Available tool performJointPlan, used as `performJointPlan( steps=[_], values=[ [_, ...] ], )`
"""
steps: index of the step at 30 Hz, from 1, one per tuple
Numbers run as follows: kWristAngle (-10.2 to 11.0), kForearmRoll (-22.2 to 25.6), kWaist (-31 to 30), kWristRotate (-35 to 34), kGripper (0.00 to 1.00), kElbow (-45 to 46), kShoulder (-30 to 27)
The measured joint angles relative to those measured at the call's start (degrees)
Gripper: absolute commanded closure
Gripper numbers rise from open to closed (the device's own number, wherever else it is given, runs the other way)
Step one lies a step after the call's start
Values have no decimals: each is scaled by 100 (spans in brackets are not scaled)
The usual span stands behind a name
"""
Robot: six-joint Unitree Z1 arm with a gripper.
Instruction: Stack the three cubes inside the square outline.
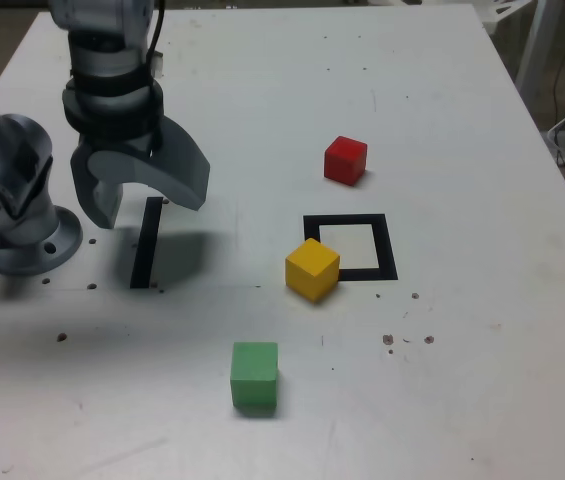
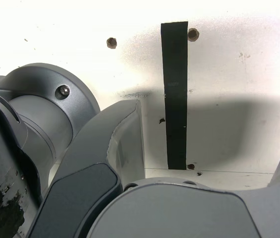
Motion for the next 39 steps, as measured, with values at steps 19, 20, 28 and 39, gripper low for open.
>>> performJointPlan(
  steps=[19, 20, 28, 39],
  values=[
    [66, 14, 0, 52, 0, -47, 0],
    [79, 17, 0, 75, 0, -64, 1],
    [296, 236, 0, 493, 0, -612, 132],
    [717, 579, 216, 1498, 0, -1795, 622]
  ],
)
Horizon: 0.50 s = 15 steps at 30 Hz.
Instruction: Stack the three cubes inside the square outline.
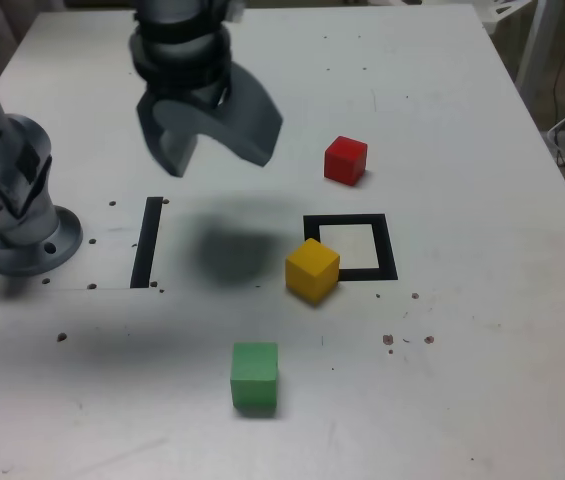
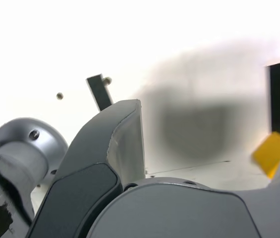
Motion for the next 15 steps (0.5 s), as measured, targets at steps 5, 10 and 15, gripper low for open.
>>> performJointPlan(
  steps=[5, 10, 15],
  values=[
    [21, 13, 238, 532, 0, -397, 291],
    [32, 19, 605, 1208, 0, -832, 654],
    [33, 42, 1039, 1881, 0, -1221, 1002]
  ],
)
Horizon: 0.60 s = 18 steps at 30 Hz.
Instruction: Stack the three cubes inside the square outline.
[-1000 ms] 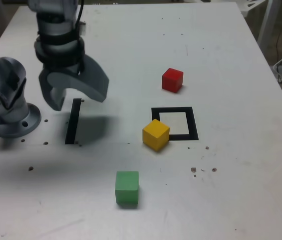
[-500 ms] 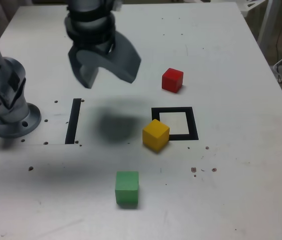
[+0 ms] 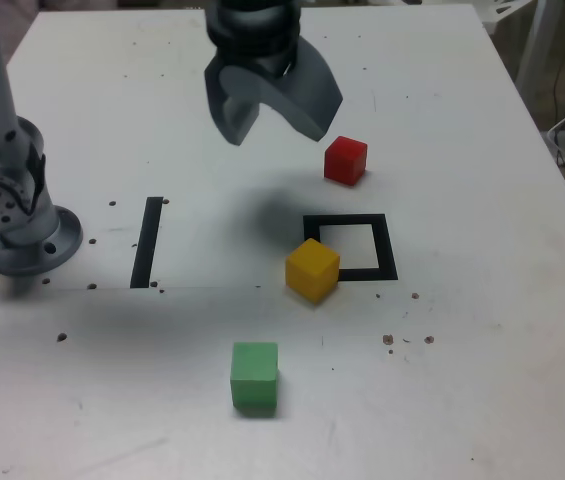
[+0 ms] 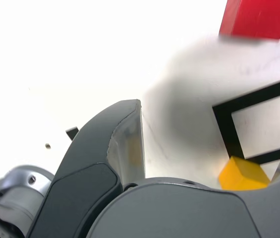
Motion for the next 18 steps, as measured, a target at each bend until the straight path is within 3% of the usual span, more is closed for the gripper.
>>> performJointPlan(
  steps=[9, 18],
  values=[
    [-63, 19, 552, 828, 1, -643, 578],
    [-89, -10, 700, 1051, 1, -1166, 1335]
  ],
)
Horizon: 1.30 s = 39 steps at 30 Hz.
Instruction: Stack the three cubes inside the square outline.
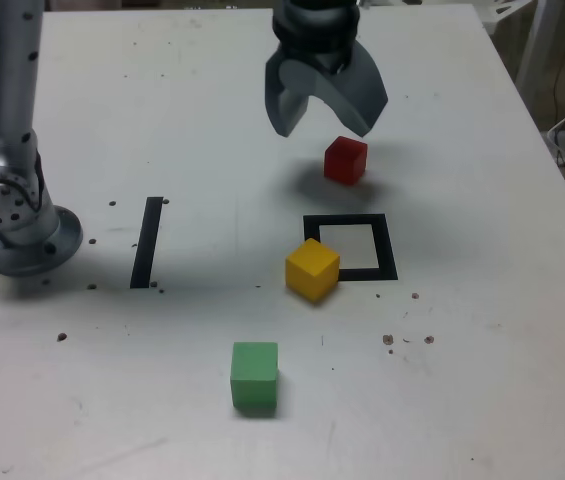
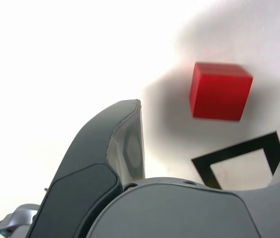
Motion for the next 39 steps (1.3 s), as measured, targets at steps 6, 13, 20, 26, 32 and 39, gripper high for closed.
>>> performJointPlan(
  steps=[6, 13, 20, 26, 32, 39],
  values=[
    [0, -55, 1, 28, 2, -193, 348],
    [-16, -109, 0, 40, 6, -279, 584],
    [-77, -160, -2, 42, 15, -324, 783],
    [-103, -212, -23, 37, 38, -328, 877],
    [-60, -268, -86, -63, 66, -325, 900],
    [-18, -329, -138, -96, 70, -231, 900]
  ],
)
